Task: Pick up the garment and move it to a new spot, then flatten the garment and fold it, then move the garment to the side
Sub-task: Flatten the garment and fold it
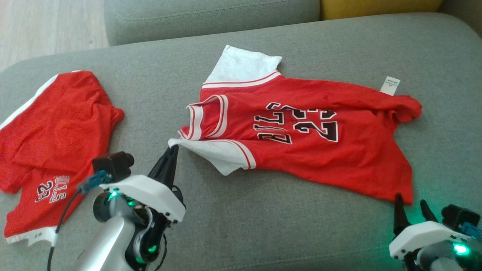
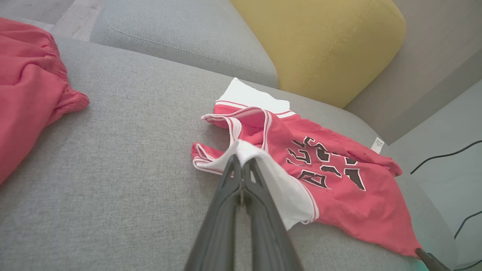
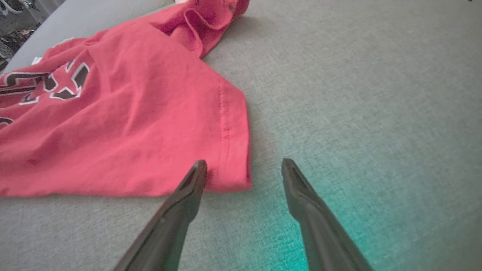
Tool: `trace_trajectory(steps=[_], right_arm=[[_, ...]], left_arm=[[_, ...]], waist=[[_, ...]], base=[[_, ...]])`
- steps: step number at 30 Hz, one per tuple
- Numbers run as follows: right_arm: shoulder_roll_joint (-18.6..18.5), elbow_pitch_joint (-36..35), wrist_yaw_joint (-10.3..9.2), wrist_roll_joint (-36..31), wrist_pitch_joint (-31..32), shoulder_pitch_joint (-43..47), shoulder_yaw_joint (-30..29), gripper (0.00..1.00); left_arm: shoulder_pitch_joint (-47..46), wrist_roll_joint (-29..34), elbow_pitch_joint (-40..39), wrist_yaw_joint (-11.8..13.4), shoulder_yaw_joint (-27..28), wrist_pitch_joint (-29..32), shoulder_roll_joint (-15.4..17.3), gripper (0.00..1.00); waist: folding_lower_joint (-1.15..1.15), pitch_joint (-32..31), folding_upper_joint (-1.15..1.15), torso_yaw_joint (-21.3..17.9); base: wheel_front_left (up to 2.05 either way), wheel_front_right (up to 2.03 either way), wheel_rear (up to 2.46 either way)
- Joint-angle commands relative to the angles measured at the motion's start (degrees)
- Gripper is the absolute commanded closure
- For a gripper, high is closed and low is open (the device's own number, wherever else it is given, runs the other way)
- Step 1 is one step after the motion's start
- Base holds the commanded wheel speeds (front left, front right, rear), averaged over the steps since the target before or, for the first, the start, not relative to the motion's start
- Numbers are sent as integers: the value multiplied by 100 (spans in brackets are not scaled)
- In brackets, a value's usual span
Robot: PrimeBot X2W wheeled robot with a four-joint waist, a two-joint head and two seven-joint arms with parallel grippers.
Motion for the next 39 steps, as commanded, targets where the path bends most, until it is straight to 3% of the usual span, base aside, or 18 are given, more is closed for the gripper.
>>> trace_trajectory(steps=[1, 7, 8, 9, 16, 23, 32, 39], right_arm=[[-41, -91, -4, 28, -86, -207, 153, 0], [-41, 462, -4, 130, -137, -441, 358, 1], [-41, 528, -4, 84, -147, -458, 375, 66], [-41, 582, -4, 19, -163, -475, 376, 100], [-41, 513, -4, -183, -279, -616, 630, 100], [-141, -620, -4, -547, -97, -749, 1004, 100], [-991, -2882, -4, -336, 717, -1457, 1336, 100], [-1478, -3857, -4, -198, 1322, -2102, 1502, 100]], left_arm=[[-195, -1, -203, 30, 178, -11, 131, 100], [-223, -4, -224, 37, 163, -27, 125, 100], [-227, -1, -223, 41, 163, -32, 127, 100], [-235, 10, -222, 47, 161, -41, 132, 100], [-316, 0, -305, 88, 271, -170, 141, 100], [-444, -35, -598, -5, 471, -506, 154, 100], [-1112, -158, -1587, 68, 996, -699, 207, 100], [-2013, -182, -2273, 318, 1279, -559, 125, 100]], waist=[[0, 7, 0, 12], [0, 46, 0, 54], [0, 48, 0, 55], [0, 50, 0, 58], [0, 39, 0, 70], [0, -201, 0, 82], [0, -637, 0, 140], [0, -822, 0, 209]], base=[[0, 0, 0], [0, 0, 0], [0, 0, 0], [0, 0, 0], [0, 0, 0], [0, 0, 0], [0, 0, 0], [0, 0, 0]])
